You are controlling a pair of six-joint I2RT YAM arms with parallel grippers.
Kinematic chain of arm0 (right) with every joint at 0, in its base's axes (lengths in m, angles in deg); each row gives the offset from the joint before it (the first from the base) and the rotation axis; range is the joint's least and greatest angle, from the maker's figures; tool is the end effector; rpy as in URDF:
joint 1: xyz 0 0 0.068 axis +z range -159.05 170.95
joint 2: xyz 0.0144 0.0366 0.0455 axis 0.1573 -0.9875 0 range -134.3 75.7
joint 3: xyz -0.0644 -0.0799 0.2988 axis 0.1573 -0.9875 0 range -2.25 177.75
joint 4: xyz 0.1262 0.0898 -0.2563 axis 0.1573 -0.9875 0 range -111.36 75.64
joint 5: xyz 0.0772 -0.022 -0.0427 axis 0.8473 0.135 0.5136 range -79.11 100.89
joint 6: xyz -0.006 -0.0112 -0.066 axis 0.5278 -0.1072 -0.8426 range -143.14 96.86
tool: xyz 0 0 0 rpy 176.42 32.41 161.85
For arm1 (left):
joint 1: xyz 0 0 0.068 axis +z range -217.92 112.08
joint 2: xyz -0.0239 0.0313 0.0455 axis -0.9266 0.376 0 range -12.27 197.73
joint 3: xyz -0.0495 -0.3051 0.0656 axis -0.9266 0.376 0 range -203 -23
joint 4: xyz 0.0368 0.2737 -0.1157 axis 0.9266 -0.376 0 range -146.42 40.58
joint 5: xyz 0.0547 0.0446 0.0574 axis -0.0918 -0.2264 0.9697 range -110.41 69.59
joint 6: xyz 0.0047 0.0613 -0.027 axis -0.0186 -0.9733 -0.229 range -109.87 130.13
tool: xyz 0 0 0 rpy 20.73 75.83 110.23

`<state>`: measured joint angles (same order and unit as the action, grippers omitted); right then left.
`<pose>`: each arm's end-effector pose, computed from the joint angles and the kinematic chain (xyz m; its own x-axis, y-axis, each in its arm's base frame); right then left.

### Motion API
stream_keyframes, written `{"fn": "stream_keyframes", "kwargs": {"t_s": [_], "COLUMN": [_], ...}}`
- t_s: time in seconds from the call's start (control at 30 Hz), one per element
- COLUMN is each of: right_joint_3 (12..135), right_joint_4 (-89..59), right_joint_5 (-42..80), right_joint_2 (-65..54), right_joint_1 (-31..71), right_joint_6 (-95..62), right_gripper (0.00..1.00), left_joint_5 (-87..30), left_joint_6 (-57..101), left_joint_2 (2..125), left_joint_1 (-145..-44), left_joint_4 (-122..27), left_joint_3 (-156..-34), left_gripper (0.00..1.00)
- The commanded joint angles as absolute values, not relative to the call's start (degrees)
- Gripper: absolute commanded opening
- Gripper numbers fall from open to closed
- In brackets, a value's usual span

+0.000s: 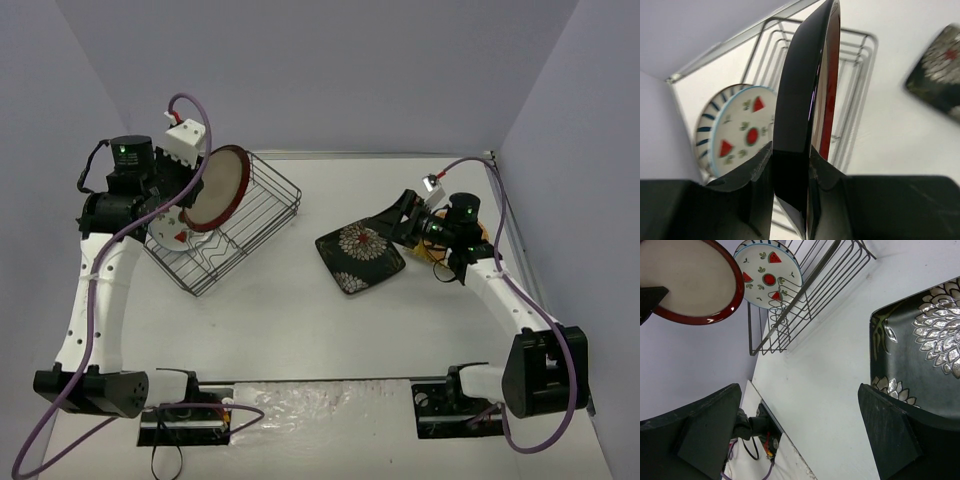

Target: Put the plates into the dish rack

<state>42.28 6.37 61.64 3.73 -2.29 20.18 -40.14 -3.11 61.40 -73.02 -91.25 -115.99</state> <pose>0.3054 0.0781 0.3159 -0.6596 0.3589 -0.6604 -0.5301 0.4008 0.7472 0.2948 -0.0445 0.5128 -0.2811 0.2416 -0.9288 0.4713 0.8778 0.0857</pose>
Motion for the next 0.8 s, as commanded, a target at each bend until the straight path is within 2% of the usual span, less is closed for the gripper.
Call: {"fn": "stream_keyframes", "kwargs": {"t_s": [0.0, 0.27, 0.77], "right_joint_3": [45.91, 45.98, 45.58], "right_joint_4": [8.82, 10.18, 10.44], "right_joint_5": [64.62, 65.08, 66.27], "right_joint_2": [1.92, 0.47, -1.03], "right_joint_1": [-2.7, -2.81, -4.41], "right_joint_6": [18.66, 18.72, 18.87], "right_gripper": [1.0, 1.0, 1.0], "left_joint_5": [-32.58, -28.56, -28.68], "left_joint_6": [-22.7, -32.09, -36.15], "left_joint_2": [61.64, 66.72, 71.33], "left_joint_1": [-72.16, -71.47, -69.67], "left_joint_4": [-87.68, -87.84, -84.92], "left_joint_3": [-121.1, -120.47, -117.38], "left_gripper": [0.0, 0.0, 0.0]}}
